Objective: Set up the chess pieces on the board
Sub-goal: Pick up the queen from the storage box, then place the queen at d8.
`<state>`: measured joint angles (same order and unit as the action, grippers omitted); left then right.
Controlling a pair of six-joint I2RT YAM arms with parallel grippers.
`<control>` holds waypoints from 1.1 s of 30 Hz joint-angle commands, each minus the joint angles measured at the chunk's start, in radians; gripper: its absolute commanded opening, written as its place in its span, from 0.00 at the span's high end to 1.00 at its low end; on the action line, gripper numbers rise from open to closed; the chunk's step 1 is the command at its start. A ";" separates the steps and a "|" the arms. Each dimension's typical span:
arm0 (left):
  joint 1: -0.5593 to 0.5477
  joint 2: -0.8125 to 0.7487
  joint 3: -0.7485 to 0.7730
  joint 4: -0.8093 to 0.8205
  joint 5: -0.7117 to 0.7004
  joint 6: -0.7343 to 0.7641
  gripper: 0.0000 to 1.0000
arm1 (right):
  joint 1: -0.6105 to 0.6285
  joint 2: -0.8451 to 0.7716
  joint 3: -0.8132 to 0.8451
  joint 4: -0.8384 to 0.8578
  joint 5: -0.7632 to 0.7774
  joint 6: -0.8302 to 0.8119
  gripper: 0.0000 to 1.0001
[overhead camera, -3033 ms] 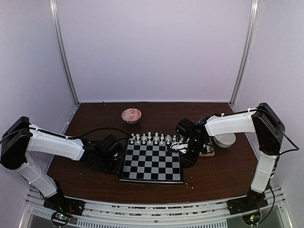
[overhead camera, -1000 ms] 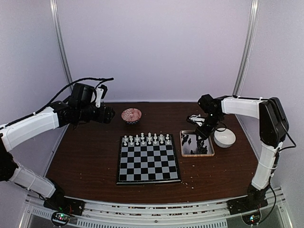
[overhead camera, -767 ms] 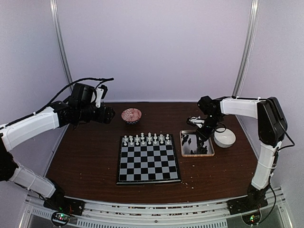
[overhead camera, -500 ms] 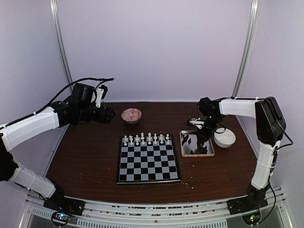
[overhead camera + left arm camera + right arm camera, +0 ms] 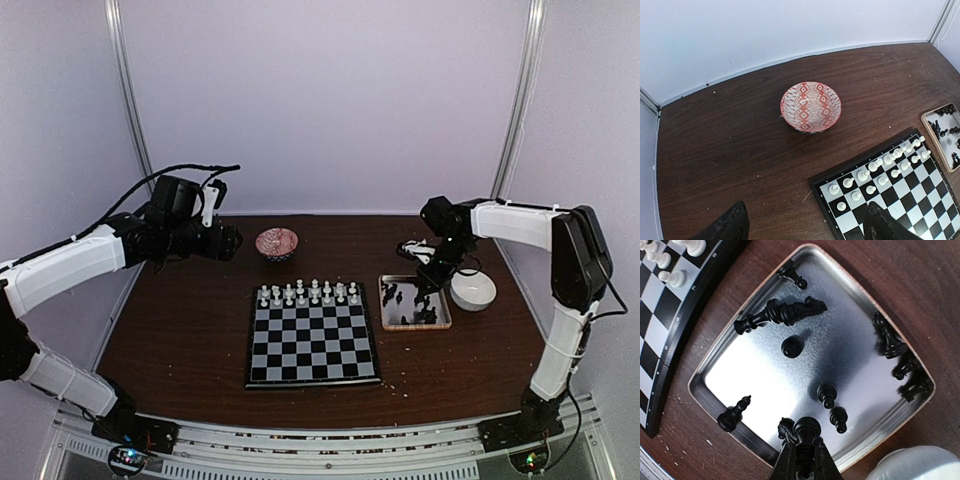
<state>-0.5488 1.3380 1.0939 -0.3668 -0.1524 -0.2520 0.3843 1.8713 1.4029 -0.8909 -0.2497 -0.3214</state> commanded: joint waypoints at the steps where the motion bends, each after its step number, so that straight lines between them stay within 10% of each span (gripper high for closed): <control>1: 0.007 0.007 0.011 0.028 0.011 0.013 0.20 | -0.007 -0.101 0.027 -0.028 0.006 0.010 0.98; 22: 0.069 -0.026 0.126 -0.054 0.069 -0.036 0.20 | 0.243 -0.237 0.179 -0.108 -0.308 -0.063 0.98; 33: 0.160 -0.139 0.010 0.022 0.009 0.002 0.19 | 0.511 -0.109 0.273 -0.145 -0.157 -0.104 0.97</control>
<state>-0.4168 1.2598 1.1339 -0.4026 -0.1192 -0.2695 0.8272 1.6978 1.6070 -1.0031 -0.4873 -0.3977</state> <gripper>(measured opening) 0.804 0.114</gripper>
